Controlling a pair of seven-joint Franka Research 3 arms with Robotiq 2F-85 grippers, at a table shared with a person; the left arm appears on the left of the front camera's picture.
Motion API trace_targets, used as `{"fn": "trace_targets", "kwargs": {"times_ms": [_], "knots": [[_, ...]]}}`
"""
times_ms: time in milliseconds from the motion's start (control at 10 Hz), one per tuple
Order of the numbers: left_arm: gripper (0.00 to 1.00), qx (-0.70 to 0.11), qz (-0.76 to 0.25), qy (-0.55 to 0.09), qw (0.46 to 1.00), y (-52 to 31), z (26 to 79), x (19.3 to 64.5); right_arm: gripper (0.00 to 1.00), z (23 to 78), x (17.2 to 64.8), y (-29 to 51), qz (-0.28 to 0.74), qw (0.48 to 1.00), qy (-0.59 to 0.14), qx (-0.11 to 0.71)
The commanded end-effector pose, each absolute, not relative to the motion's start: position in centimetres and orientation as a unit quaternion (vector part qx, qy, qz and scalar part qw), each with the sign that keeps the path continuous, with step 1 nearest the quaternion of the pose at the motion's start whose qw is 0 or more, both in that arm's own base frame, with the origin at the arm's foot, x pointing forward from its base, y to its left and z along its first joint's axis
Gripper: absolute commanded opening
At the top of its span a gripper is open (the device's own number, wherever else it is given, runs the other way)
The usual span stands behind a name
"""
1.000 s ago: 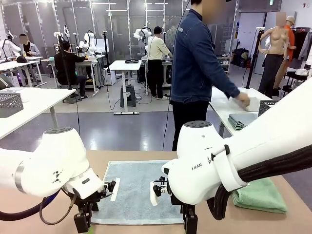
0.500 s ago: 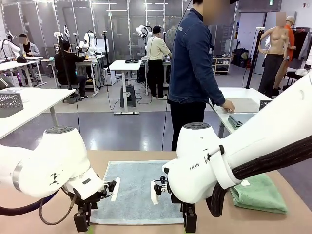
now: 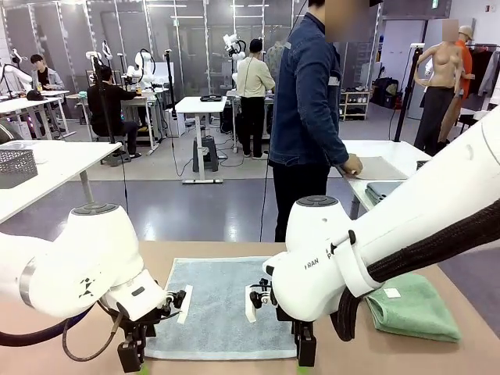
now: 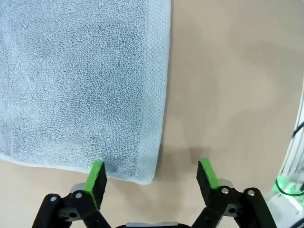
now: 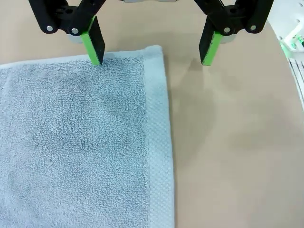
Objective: Fold the towels and place them in the basket.
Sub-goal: When a person lays out a Towel with hook on the table, fold it in half twice.
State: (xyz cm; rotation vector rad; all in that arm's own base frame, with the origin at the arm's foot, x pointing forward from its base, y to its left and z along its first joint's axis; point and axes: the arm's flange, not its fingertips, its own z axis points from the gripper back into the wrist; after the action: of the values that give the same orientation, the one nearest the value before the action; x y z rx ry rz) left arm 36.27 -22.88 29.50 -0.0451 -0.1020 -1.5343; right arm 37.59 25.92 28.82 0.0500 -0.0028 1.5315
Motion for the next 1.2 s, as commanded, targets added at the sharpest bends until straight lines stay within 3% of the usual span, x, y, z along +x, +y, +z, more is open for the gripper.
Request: {"fn": "trace_targets", "kwargs": {"times_ms": [0,100,200,300,400,500,600,700,800,1100], "knots": [[0.46,-0.014,-0.690,-0.048,0.722,-22.6,29.1,35.8,1.00,28.4,38.0,26.5,0.688,0.725,-0.007,0.028],[0.10,-0.013,-0.691,-0.044,0.721,-22.7,29.0,35.9,0.81,28.3,38.1,26.6,0.689,0.724,-0.005,0.030],[0.00,-0.012,-0.690,-0.043,0.722,-22.7,29.0,35.9,0.54,28.3,38.2,26.7,0.689,0.724,-0.006,0.028],[0.00,-0.012,-0.690,-0.042,0.723,-22.6,29.0,35.9,0.21,28.3,38.2,26.6,0.689,0.724,-0.006,0.028],[0.00,-0.012,-0.689,-0.043,0.724,-22.6,29.1,35.9,0.00,28.3,38.3,26.5,0.688,0.725,-0.006,0.028],[0.03,-0.011,-0.689,-0.043,0.724,-22.5,29.2,35.9,0.00,28.2,38.3,26.5,0.688,0.725,-0.002,0.027],[0.00,-0.010,-0.688,-0.042,0.724,-22.5,29.2,35.9,0.12,28.3,38.4,26.6,0.687,0.726,-0.001,0.027],[0.00,-0.008,-0.689,-0.042,0.724,-22.5,29.3,35.8,0.03,28.5,38.4,26.5,0.687,0.726,-0.002,0.026],[0.00,-0.005,-0.690,-0.042,0.723,-22.5,29.4,35.7,0.00,28.8,38.3,26.4,0.686,0.727,-0.003,0.024],[0.00,-0.001,-0.691,-0.046,0.722,-22.5,30.0,35.4,0.00,30.2,38.0,26.2,0.684,0.729,-0.008,0.021]]}}
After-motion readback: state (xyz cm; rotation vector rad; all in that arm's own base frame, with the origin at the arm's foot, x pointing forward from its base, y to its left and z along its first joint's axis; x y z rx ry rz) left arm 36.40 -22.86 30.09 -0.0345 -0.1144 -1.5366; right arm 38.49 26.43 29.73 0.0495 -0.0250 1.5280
